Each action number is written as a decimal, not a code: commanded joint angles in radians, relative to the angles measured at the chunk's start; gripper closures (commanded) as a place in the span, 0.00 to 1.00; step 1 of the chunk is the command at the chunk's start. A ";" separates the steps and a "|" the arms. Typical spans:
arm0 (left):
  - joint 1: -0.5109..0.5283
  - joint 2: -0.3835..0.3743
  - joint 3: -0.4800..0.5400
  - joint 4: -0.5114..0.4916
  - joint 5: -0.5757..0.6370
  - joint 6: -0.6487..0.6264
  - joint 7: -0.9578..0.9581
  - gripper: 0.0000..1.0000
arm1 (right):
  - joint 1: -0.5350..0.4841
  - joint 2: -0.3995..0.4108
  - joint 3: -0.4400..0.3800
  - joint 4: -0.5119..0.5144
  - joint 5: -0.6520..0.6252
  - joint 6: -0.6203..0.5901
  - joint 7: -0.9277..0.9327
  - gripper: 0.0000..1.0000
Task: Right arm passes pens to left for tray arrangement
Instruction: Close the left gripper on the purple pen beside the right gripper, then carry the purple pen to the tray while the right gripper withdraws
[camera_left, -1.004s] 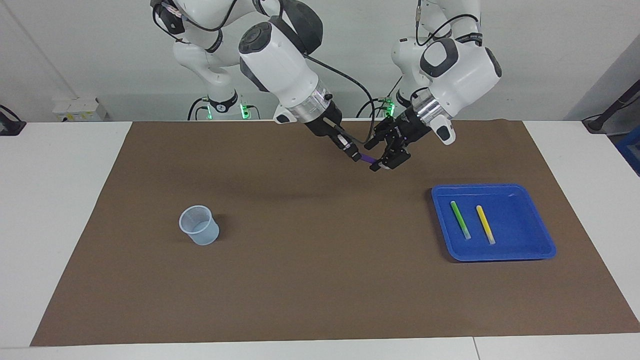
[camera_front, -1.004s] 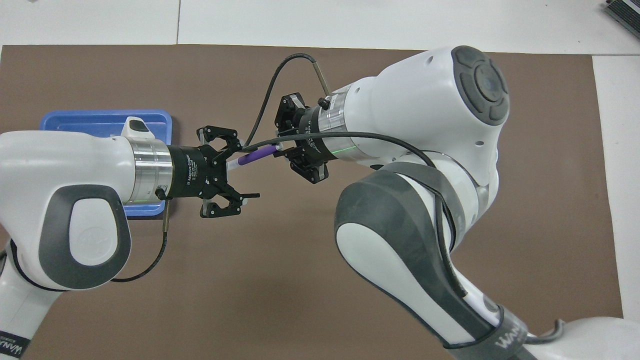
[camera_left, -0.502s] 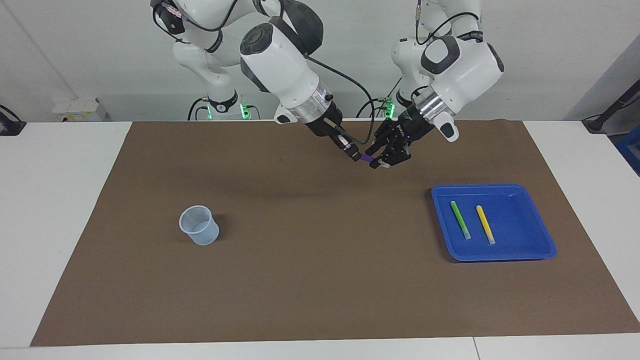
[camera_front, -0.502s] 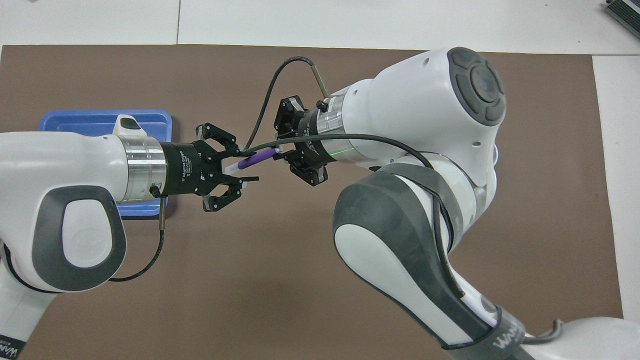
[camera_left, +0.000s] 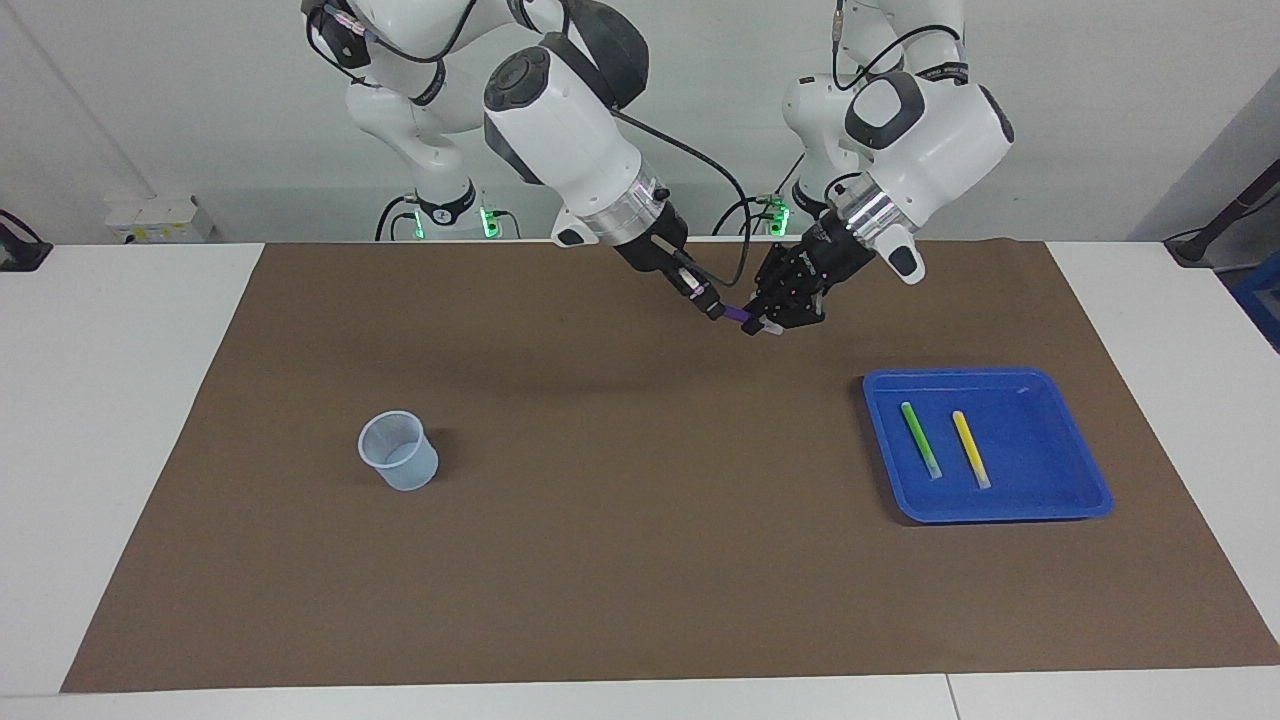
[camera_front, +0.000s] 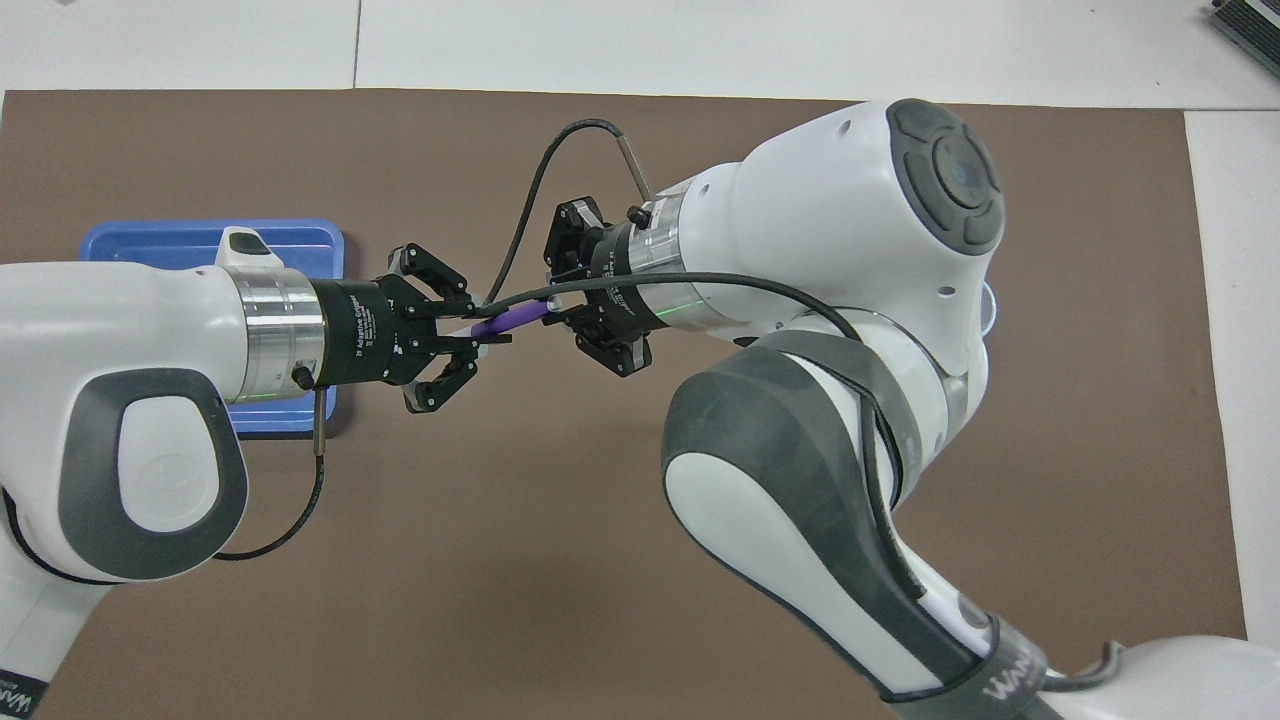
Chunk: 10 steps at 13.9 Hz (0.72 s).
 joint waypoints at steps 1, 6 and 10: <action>-0.007 -0.029 0.003 -0.019 -0.013 -0.023 0.018 1.00 | -0.009 -0.002 0.002 -0.012 0.019 0.028 0.005 0.69; -0.001 -0.033 0.011 -0.024 -0.001 -0.051 0.178 1.00 | -0.009 -0.003 0.002 -0.005 0.018 0.008 0.008 0.00; 0.044 -0.042 0.011 -0.024 -0.001 -0.130 0.222 1.00 | -0.014 -0.003 0.002 0.005 0.016 -0.015 0.008 0.00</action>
